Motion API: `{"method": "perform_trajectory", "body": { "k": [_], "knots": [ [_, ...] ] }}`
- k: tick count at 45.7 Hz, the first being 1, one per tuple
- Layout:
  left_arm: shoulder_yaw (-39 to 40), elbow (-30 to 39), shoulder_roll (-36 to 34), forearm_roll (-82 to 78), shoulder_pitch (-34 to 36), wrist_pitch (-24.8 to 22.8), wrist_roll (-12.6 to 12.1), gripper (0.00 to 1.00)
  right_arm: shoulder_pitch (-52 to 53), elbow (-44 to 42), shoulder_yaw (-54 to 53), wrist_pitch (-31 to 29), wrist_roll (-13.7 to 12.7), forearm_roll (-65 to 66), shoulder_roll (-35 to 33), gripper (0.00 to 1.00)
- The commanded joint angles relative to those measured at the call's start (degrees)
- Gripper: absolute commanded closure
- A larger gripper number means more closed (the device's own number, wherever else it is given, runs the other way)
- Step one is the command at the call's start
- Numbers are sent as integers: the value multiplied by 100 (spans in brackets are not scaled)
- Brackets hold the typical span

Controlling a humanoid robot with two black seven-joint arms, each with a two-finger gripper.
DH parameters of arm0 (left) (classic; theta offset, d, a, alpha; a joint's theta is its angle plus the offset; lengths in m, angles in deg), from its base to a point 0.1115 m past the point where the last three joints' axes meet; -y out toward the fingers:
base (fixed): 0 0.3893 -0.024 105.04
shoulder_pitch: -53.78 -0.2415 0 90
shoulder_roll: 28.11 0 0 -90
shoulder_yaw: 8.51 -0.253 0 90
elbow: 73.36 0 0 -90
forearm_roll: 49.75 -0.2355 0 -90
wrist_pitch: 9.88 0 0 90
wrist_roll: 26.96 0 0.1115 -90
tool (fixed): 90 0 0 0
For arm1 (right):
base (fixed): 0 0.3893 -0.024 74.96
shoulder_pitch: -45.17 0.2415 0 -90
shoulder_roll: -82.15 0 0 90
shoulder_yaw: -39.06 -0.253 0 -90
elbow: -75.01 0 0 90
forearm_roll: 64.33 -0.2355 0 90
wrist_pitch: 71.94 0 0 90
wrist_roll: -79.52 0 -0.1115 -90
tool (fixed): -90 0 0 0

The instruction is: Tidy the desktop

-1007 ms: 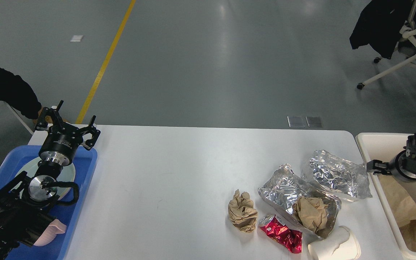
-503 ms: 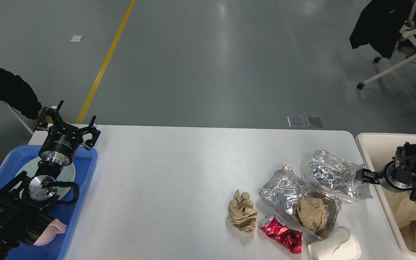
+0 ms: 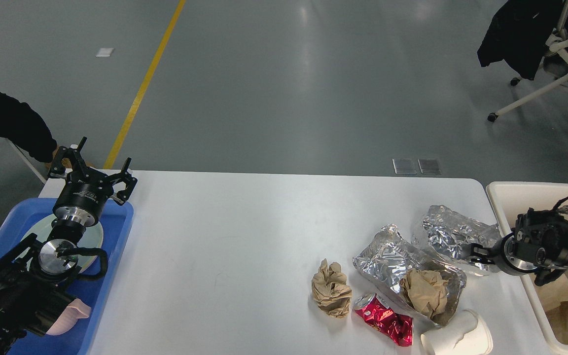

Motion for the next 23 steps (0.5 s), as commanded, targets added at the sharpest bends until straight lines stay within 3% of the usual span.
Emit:
{"method": "perform_trajectory", "body": {
  "k": [1,10,15,18,23],
  "knots": [
    [0,0,0,0,-9,0,0,4,-86,0,-80,0,0,0,16,0],
    [0,0,0,0,0,0,0,4,-104,0,-97,9,0,0,7,0],
    [0,0,0,0,0,0,0,4,-104,0,-106,0,0,0,-1,5],
    [0,0,0,0,0,0,0,4,-95,0,-106,0,0,-9,-19,19],
    [0,0,0,0,0,0,0,4,-51,9,-106,-62,-9,-18,-28,53]
  ]
}}
